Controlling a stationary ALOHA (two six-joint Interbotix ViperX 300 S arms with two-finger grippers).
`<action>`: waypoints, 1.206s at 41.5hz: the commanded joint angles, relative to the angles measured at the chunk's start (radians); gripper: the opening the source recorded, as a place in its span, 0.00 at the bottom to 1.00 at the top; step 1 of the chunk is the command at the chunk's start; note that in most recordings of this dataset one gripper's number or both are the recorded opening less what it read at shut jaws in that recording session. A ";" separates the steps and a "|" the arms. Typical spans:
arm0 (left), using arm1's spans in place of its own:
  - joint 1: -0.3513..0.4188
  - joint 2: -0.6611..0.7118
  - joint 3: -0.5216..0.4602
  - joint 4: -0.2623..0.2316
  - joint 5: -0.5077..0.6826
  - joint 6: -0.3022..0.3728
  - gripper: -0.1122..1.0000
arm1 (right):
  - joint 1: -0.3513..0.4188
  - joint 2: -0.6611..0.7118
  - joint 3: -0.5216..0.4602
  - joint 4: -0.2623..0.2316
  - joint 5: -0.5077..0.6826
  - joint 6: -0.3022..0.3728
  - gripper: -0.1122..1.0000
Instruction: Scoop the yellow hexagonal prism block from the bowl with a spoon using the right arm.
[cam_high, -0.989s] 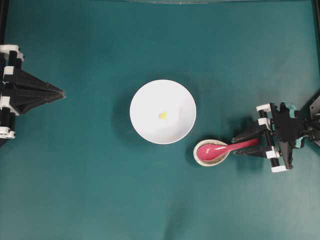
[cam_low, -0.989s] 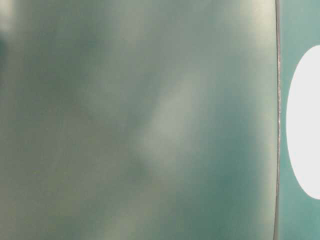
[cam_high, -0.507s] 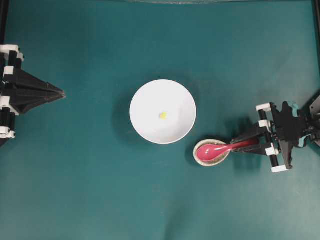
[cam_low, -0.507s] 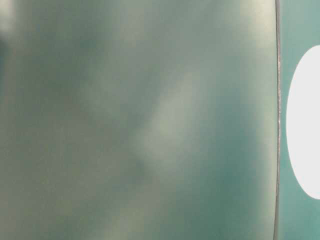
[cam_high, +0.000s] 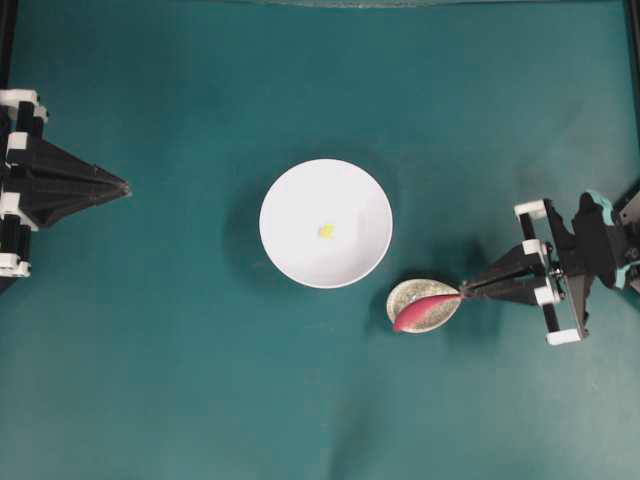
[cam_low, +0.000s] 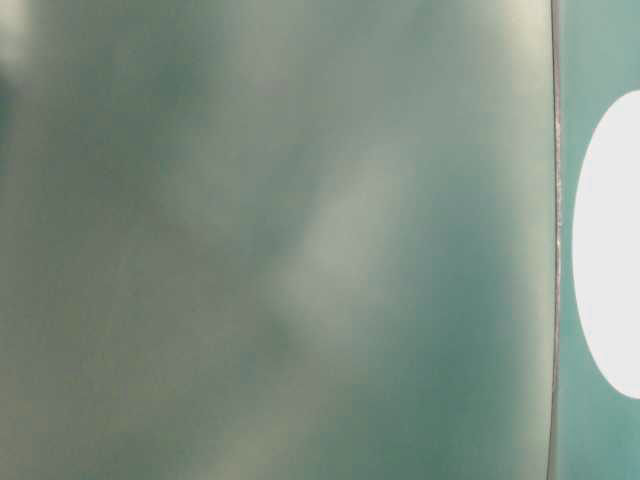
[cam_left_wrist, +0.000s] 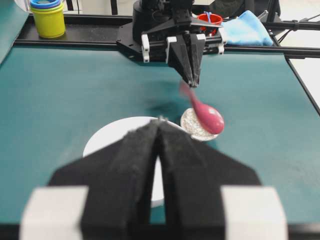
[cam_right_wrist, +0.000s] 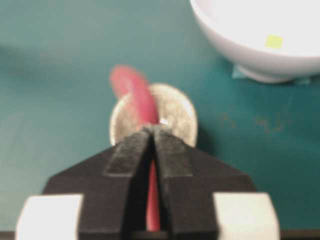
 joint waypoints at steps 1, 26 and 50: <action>0.000 0.009 -0.025 0.003 -0.005 0.002 0.10 | -0.020 -0.081 -0.034 0.006 0.110 0.000 0.09; 0.000 0.009 -0.025 0.003 -0.005 0.002 0.10 | -0.089 -0.426 -0.242 -0.012 0.842 -0.032 0.10; 0.000 0.009 -0.023 0.003 -0.006 0.002 0.10 | -0.089 -0.446 -0.281 -0.006 1.049 -0.023 0.10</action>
